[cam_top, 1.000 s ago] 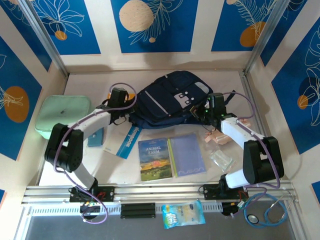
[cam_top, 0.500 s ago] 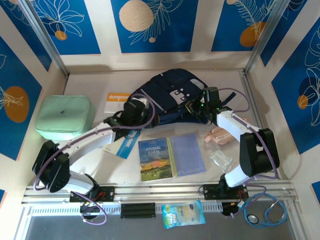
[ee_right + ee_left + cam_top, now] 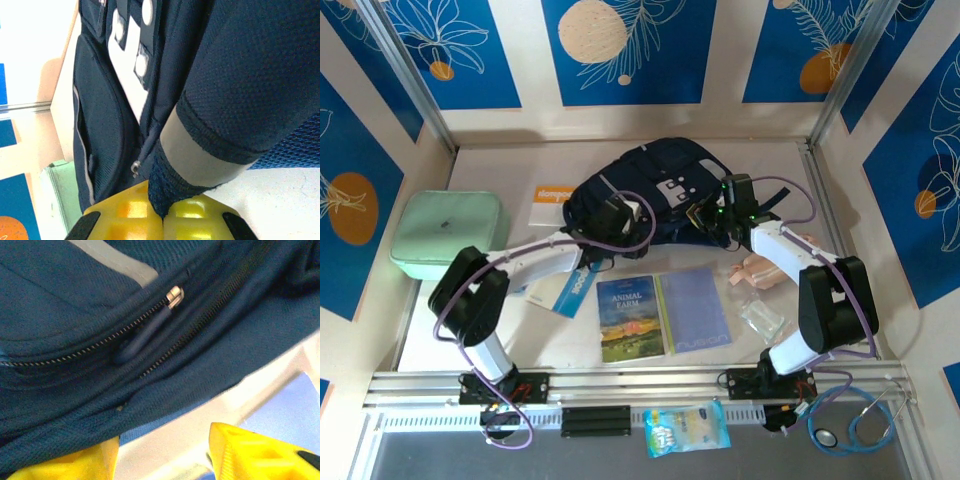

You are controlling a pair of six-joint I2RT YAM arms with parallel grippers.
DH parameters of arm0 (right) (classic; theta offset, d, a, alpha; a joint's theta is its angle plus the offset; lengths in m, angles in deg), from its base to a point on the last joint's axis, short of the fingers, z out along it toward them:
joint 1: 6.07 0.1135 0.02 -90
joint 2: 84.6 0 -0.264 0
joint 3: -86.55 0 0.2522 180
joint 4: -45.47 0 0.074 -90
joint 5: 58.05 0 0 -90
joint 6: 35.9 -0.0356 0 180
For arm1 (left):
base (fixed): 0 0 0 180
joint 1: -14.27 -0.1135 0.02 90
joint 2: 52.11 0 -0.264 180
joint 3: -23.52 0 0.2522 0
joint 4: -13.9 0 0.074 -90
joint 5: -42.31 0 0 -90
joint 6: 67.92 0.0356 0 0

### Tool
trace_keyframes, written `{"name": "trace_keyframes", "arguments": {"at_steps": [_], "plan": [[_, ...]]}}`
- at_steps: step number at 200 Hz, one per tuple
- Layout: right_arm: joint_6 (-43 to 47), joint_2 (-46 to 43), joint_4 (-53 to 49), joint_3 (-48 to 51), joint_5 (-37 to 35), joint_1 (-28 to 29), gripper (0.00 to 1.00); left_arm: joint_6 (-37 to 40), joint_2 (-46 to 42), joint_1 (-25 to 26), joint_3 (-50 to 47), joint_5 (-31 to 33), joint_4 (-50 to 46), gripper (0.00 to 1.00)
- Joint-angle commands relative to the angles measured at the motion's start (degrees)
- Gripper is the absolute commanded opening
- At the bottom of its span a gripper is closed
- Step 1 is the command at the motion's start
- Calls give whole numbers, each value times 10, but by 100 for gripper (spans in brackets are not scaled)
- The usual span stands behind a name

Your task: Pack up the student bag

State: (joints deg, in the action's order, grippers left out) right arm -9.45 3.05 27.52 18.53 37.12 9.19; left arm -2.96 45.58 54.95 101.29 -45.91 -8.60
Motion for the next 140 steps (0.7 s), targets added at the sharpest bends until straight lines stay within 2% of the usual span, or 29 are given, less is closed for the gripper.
{"name": "trace_keyframes", "arguments": {"at_steps": [1, 20, 48, 100, 140], "plan": [[-10, -9, 8, -18, 53, 14, 0, 44, 11, -45, 37, 53, 11, 52], [-21, -5, 14, -20, 59, 17, 0, 36, 3, -50, 40, 74, 6, 54], [-62, 11, 11, -35, 58, 28, 0, -4, -26, -41, 4, 42, 14, 60], [-148, 28, 31, -50, 13, 55, 0, -17, -67, 23, -49, 56, 27, 62], [-164, 32, 32, -62, 2, 67, 0, -20, -30, 78, -40, 63, 85, 58]]}}
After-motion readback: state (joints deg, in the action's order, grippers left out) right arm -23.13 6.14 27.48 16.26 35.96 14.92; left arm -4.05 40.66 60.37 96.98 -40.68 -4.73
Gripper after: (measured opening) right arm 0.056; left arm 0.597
